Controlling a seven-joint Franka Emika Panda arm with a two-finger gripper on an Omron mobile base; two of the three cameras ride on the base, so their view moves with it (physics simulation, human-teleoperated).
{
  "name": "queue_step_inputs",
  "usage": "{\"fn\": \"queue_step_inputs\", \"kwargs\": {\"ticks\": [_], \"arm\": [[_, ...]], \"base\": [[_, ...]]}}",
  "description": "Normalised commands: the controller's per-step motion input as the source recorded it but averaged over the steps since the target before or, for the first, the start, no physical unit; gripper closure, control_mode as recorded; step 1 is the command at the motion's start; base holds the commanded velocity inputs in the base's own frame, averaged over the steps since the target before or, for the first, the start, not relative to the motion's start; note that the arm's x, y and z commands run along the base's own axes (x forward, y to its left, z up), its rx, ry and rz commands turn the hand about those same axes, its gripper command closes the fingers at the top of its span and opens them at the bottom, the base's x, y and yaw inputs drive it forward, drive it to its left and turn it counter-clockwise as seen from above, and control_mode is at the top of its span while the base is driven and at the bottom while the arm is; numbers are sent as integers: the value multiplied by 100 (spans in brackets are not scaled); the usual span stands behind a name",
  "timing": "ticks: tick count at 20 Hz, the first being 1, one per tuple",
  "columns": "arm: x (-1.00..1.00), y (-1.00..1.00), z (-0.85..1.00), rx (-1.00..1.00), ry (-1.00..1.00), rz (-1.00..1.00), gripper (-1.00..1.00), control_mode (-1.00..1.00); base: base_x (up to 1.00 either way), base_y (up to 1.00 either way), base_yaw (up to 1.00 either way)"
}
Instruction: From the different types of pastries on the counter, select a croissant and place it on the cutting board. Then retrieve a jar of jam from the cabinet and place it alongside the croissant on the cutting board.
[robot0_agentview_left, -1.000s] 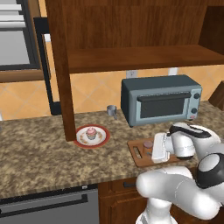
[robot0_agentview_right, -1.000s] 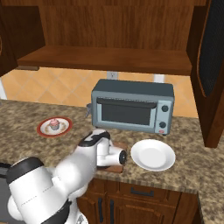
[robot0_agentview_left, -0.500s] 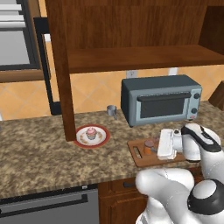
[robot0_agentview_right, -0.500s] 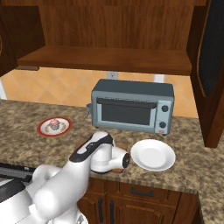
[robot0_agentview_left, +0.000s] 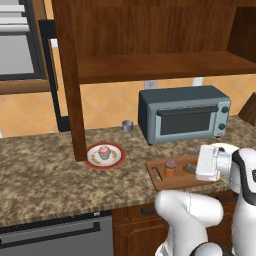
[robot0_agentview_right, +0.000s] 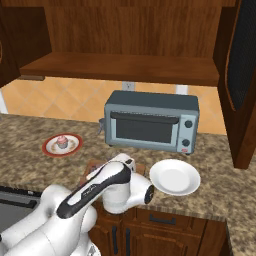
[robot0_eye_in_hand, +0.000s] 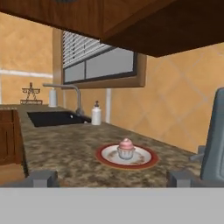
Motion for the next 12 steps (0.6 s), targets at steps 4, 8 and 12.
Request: {"fn": "queue_step_inputs", "kwargs": {"ticks": [4, 8, 12], "arm": [[-87, 4, 73, 5, 9, -20, -100, -100], [-99, 22, 64, 0, 23, -25, -100, -100], [-48, 45, 94, 0, 32, -19, -100, -100]], "base": [[0, 0, 0], [0, 0, 0], [0, 0, 0]]}}
